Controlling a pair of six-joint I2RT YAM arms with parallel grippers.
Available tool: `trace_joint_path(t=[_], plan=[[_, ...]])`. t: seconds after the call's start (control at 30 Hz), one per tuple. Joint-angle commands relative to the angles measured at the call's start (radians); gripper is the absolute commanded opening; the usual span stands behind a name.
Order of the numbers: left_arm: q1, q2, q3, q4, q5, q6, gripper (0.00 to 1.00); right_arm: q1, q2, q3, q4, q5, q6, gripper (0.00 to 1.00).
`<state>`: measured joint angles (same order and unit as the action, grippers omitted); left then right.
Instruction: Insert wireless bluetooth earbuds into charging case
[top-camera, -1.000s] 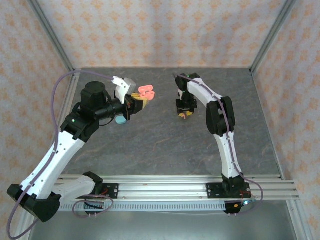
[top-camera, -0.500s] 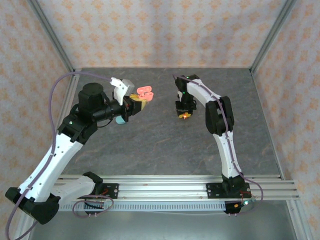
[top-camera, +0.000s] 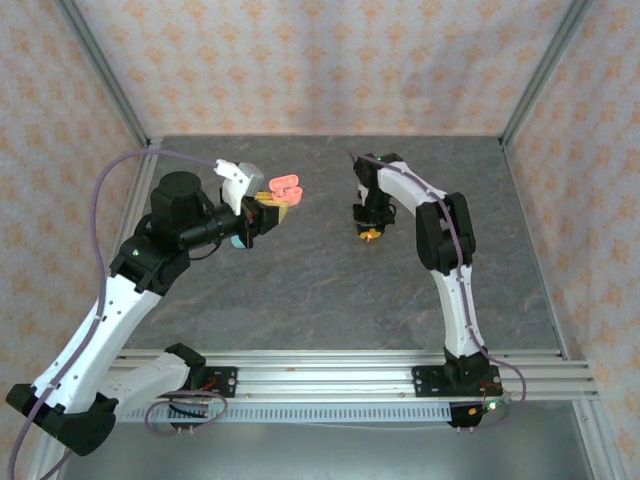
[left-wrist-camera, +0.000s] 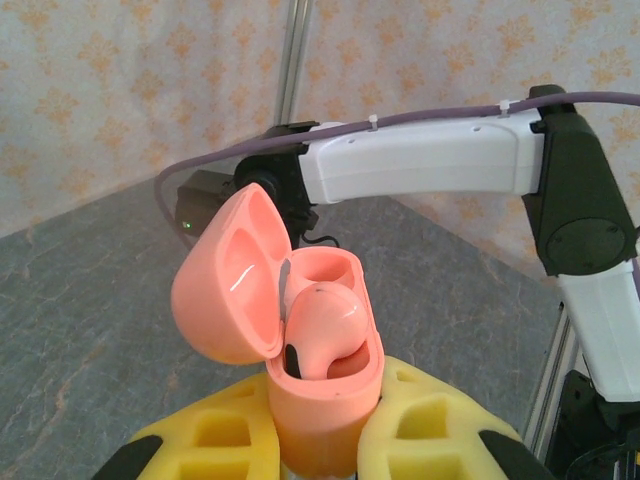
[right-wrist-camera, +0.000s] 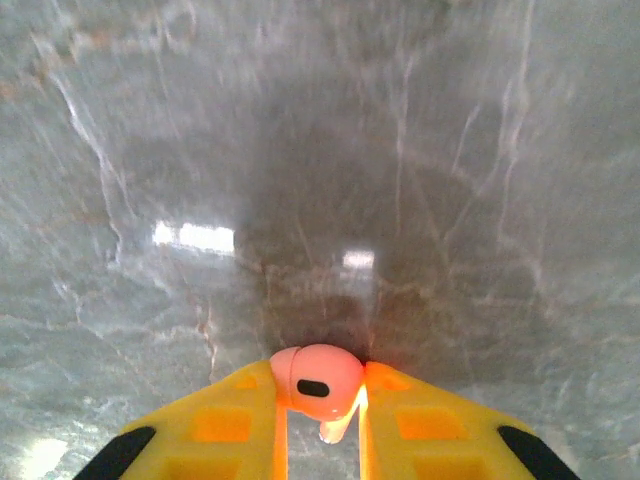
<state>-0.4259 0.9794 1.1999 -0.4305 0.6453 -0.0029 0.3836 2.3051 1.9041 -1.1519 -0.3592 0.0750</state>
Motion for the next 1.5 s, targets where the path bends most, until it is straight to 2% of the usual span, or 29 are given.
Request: trace_joint_path(t=[0.0, 0.37, 0.7, 0.93, 1.2, 1.47], plan=[[-0.007, -0.022, -0.012, 0.016, -0.019, -0.01, 0.0, 0.009, -0.092, -0.066, 0.037, -0.02, 0.045, 0.21], [-0.008, 0.013, -0.003, 0.07, 0.005, -0.02, 0.0, 0.045, -0.336, -0.141, 0.099, 0.08, 0.093, 0.21], [-0.016, 0.1, 0.042, 0.164, 0.022, -0.025, 0.0, 0.104, -0.534, -0.006, 0.047, 0.182, 0.122, 0.21], [-0.033, 0.173, 0.093, 0.193, 0.011, -0.011, 0.0, 0.178, -0.6, 0.134, 0.008, 0.262, 0.123, 0.21], [-0.042, 0.244, 0.135, 0.23, -0.015, -0.045, 0.0, 0.243, -0.628, 0.284, 0.003, 0.276, 0.141, 0.2], [-0.045, 0.287, 0.168, 0.248, -0.009, -0.079, 0.0, 0.259, -0.648, 0.307, 0.056, 0.204, 0.149, 0.21]])
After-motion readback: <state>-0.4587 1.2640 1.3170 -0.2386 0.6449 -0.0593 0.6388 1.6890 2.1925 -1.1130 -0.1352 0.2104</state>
